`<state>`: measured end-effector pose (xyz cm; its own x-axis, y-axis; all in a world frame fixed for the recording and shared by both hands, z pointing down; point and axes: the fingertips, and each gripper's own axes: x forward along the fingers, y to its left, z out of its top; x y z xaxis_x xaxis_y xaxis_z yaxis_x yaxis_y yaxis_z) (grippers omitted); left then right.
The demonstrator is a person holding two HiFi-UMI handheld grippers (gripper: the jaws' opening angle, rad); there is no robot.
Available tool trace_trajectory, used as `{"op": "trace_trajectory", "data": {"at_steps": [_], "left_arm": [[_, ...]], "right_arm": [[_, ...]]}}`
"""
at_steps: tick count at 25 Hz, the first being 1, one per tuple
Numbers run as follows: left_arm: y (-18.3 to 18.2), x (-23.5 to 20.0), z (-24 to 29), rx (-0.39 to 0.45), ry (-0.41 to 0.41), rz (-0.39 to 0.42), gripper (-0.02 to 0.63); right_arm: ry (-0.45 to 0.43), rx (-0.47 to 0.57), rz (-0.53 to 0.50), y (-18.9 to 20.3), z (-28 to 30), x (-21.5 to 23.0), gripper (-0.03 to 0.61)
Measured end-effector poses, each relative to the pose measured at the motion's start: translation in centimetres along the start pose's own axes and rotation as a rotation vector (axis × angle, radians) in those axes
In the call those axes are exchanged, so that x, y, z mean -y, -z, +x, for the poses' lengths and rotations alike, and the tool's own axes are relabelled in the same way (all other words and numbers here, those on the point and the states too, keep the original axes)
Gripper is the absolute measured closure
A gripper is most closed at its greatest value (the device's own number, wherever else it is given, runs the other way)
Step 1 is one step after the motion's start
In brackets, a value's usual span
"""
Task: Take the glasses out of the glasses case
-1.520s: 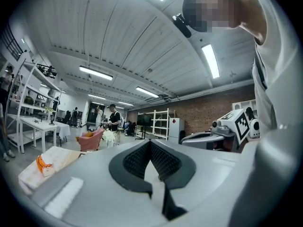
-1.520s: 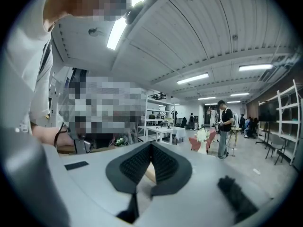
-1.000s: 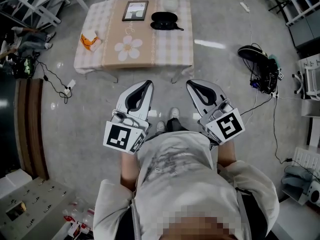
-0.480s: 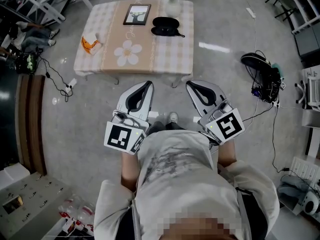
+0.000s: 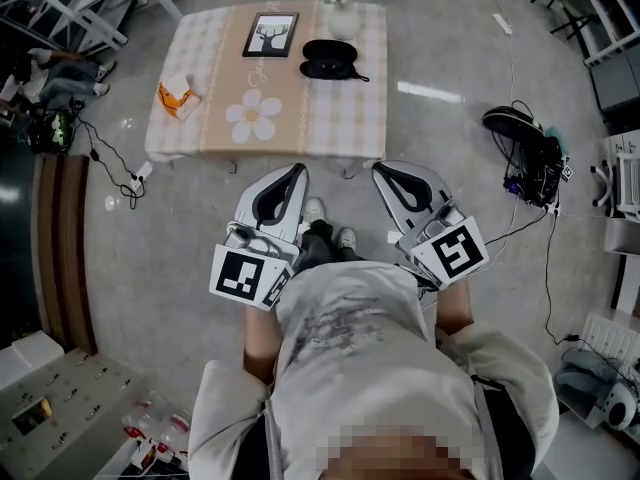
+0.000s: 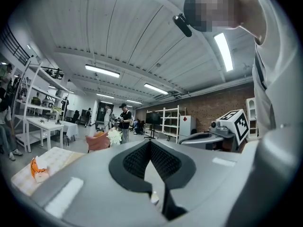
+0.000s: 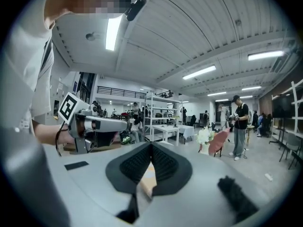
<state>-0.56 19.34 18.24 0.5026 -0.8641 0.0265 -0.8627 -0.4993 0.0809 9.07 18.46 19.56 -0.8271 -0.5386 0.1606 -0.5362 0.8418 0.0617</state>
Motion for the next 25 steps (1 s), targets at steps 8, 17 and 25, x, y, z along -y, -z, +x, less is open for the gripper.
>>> {"op": "trace_trajectory", "data": {"at_steps": [8,17,25], "left_arm": [[-0.2,-3.3,2.5,0.012,0.022,-0.005,0.606],[-0.2,-7.5,5.1,-0.003,0.048,-0.007,0.606],[-0.1,-11.1,7.4,-0.007,0.067,-0.003,0.606]], "right_arm": [[0.027,-0.003,-0.023,-0.5,3.1,2.1,0.561],[0.045,-0.012,-0.015,-0.8,7.4,4.2,0.561],[0.057,-0.014,-0.018,-0.9,11.3,6.0,0.561]]}}
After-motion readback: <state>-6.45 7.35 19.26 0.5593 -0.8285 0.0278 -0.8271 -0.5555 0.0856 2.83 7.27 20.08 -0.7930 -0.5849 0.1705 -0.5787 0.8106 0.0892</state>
